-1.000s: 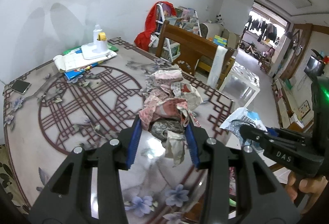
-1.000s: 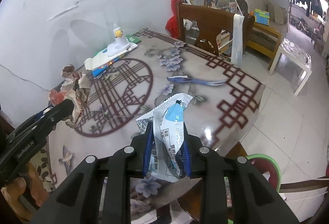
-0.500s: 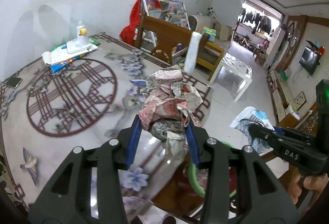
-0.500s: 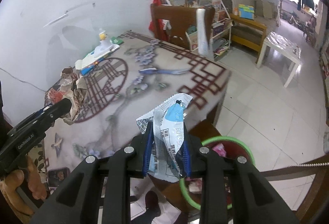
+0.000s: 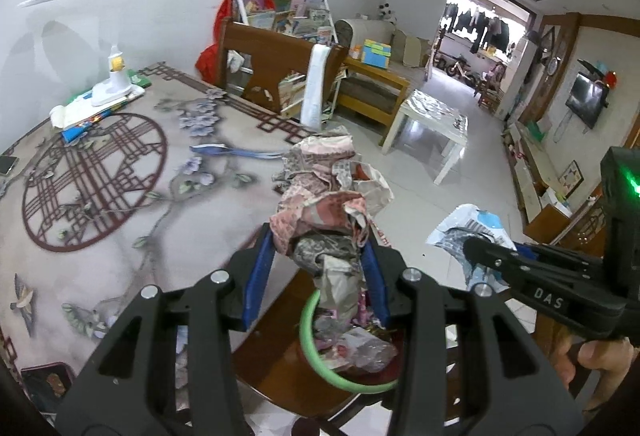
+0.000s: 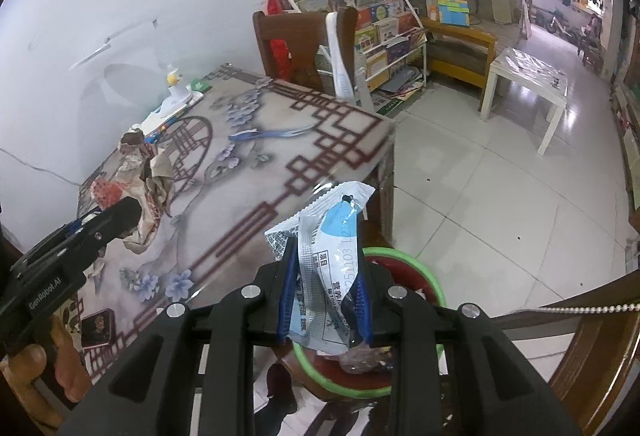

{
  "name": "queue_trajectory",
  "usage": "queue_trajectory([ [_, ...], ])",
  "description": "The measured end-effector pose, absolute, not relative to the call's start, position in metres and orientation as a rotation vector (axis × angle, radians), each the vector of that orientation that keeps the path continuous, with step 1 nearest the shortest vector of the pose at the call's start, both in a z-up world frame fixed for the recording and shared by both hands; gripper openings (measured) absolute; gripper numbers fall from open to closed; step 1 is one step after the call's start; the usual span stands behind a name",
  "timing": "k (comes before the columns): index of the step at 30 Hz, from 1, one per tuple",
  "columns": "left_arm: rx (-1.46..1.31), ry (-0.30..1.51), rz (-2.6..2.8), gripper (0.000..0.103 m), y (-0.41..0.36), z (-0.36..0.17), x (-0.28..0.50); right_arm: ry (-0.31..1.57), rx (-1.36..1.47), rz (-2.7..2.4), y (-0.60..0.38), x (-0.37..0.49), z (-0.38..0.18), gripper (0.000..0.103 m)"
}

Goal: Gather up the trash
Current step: 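Lift and carry the crumpled paper and snack wrapper over the red bin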

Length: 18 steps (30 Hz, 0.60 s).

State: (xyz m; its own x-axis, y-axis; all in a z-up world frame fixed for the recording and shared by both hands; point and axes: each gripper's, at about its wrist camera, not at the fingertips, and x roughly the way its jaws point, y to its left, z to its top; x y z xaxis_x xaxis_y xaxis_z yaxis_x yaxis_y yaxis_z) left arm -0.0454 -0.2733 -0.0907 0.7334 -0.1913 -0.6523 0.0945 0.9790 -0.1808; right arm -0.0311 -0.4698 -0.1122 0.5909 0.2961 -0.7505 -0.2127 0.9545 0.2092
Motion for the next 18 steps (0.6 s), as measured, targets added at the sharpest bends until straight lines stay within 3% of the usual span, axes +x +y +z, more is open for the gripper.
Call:
queue_trajectory([
  [18, -0.108, 0.776, -0.237, 0.040, -0.329, -0.107, -0.024, 0.952, 0.149, 0.227, -0.522, -0.027, -0.130, 0.027],
])
